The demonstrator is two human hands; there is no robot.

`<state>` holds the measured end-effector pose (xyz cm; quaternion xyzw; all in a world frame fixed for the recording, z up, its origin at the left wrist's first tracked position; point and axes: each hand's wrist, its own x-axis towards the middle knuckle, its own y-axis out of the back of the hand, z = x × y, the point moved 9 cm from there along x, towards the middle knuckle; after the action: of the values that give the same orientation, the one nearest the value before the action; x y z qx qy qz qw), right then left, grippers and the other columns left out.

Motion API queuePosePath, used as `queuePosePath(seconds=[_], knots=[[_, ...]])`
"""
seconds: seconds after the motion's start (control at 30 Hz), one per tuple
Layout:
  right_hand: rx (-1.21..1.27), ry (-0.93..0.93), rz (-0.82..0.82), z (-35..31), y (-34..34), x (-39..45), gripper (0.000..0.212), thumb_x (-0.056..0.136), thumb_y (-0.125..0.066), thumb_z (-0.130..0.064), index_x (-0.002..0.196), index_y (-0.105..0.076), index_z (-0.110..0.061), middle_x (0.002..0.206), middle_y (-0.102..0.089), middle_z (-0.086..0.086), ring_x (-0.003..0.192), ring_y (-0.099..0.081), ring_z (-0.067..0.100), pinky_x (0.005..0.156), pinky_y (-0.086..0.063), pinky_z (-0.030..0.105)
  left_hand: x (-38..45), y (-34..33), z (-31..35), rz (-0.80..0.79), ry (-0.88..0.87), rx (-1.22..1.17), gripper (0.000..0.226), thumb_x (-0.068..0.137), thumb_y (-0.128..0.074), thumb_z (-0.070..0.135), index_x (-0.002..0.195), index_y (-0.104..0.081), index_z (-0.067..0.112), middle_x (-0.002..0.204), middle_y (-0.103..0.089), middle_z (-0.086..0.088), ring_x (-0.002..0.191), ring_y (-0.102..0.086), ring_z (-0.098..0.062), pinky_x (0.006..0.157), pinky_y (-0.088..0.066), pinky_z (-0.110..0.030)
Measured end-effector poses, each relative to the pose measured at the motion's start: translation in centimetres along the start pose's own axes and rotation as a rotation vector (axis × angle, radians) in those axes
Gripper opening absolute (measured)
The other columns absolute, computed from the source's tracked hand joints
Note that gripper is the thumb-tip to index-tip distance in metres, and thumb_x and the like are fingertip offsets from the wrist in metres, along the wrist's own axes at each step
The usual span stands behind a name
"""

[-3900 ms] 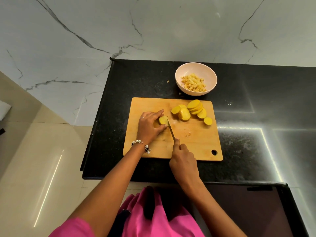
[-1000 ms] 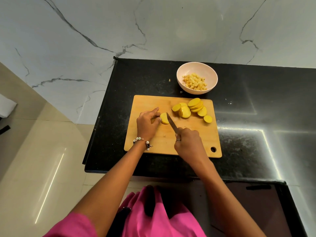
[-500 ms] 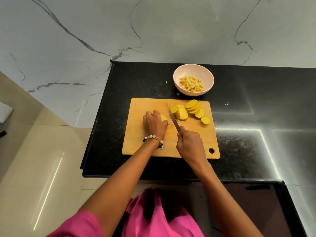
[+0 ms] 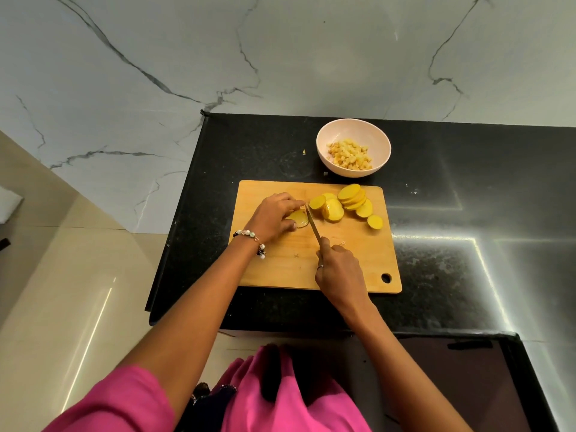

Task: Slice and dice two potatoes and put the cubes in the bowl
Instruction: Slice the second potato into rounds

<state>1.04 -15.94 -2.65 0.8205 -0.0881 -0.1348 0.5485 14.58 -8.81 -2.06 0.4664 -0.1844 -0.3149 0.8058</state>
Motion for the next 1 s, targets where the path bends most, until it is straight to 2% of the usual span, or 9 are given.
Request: queuePosePath(seconds=[0.23,0.37,0.47,0.57,0.73,1.0], knots=[[0.053,-0.016,-0.008,0.3,0.1,-0.7,0.052,0.095,-0.042,-0.013,0.146,-0.031,-0.009,0.113,-0.059,0.016,0.097,-0.056,0.032,0.074,-0.044,0.037,-0.1,0.1,-0.9,-0.055,0.054,0.021,0.048,0.079,-0.071,0.007,0.125,-0.06,0.017,0.115,-0.061,-0.001,0.086,-0.047,-0.004,0.081,-0.04,-0.015],[0.017,-0.074,0.012,0.8,0.1,-0.1,0.052,0.096,-0.04,-0.013,0.147,-0.028,-0.009,0.116,-0.057,0.015,0.098,-0.057,0.032,0.076,-0.045,0.038,-0.5,0.4,-1.4,-0.005,0.112,-0.069,0.049,0.077,-0.073,0.005,0.124,-0.061,0.017,0.111,-0.062,-0.003,0.082,-0.051,-0.005,0.078,-0.042,-0.014],[0.003,-0.032,-0.022,0.3,-0.6,0.2,0.051,0.098,-0.037,-0.014,0.148,-0.026,-0.009,0.117,-0.056,0.016,0.098,-0.056,0.033,0.077,-0.045,0.04,-0.9,0.4,-1.7,0.037,0.152,-0.127,0.053,0.074,-0.077,0.011,0.125,-0.06,0.015,0.109,-0.063,-0.003,0.081,-0.052,-0.005,0.074,-0.041,-0.011],[0.006,-0.013,-0.03,-0.3,-1.0,0.2,0.053,0.096,-0.038,-0.011,0.147,-0.025,-0.006,0.116,-0.056,0.018,0.096,-0.056,0.034,0.076,-0.044,0.04,-1.2,0.2,-1.9,0.065,0.182,-0.159,0.058,0.07,-0.081,0.022,0.124,-0.061,0.014,0.108,-0.062,-0.004,0.083,-0.053,-0.008,0.075,-0.044,-0.014],[0.01,-0.004,-0.033,-1.2,-1.4,0.3,0.053,0.096,-0.037,-0.009,0.147,-0.025,-0.004,0.113,-0.056,0.018,0.095,-0.055,0.034,0.077,-0.043,0.041,-1.5,-0.3,-2.1,0.087,0.209,-0.131,0.062,0.066,-0.083,0.03,0.123,-0.062,0.015,0.11,-0.059,-0.005,0.095,-0.057,-0.017,0.083,-0.05,-0.028],[0.005,-0.024,0.0,-1.4,-0.7,0.5,0.051,0.098,-0.035,-0.014,0.148,-0.026,-0.009,0.115,-0.056,0.015,0.098,-0.055,0.033,0.075,-0.043,0.039,-1.9,0.1,-2.6,0.106,0.229,-0.143,0.055,0.067,-0.083,0.029,0.117,-0.066,0.014,0.105,-0.059,-0.004,0.089,-0.055,-0.015,0.081,-0.05,-0.029]])
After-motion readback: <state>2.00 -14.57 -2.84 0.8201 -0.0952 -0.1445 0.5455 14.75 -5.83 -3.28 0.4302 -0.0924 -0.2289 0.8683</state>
